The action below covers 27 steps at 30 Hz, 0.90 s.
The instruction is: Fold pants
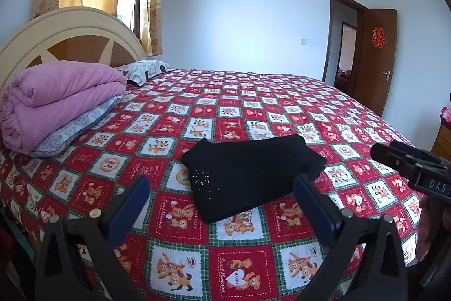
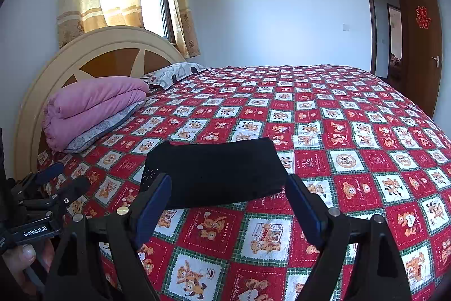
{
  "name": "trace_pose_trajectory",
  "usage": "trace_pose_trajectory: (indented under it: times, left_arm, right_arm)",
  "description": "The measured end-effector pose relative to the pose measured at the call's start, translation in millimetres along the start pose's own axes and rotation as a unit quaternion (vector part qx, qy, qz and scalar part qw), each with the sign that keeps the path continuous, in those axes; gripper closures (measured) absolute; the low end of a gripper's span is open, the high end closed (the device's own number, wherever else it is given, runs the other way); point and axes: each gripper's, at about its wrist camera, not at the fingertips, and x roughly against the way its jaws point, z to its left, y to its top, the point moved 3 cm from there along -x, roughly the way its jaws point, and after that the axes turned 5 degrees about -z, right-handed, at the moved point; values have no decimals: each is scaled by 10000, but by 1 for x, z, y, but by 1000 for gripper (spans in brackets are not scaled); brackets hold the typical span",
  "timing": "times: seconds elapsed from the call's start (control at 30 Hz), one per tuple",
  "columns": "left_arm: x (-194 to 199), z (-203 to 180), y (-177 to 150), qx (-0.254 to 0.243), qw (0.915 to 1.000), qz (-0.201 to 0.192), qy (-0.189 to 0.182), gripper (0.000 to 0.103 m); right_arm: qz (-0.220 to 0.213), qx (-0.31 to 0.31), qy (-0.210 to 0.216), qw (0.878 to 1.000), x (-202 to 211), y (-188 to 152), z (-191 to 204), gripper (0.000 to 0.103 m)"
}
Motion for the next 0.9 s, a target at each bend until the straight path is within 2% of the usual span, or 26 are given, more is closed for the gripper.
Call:
trace_pose_trajectory:
  times: [0.33,0.57,0.73,0.9]
  left_arm:
    - [-1,-1,1,-77,10000,38,33,0]
    - [4,-3,5,-231,9996,-123,135,0]
    - [8,-1,9,-140,9997,-167,79,0]
    - [12,-1,12,-180,9993,-280,180,0]
  right_arm:
    - [5,2,-6,10000,0,-1,-1,19]
    - [-28,-11,-11,10000,2,-2,-2,19]
    - [-74,1,-2,10000,5,-1,-1,19]
    - [-95,22,17,10000,7,0,1,19]
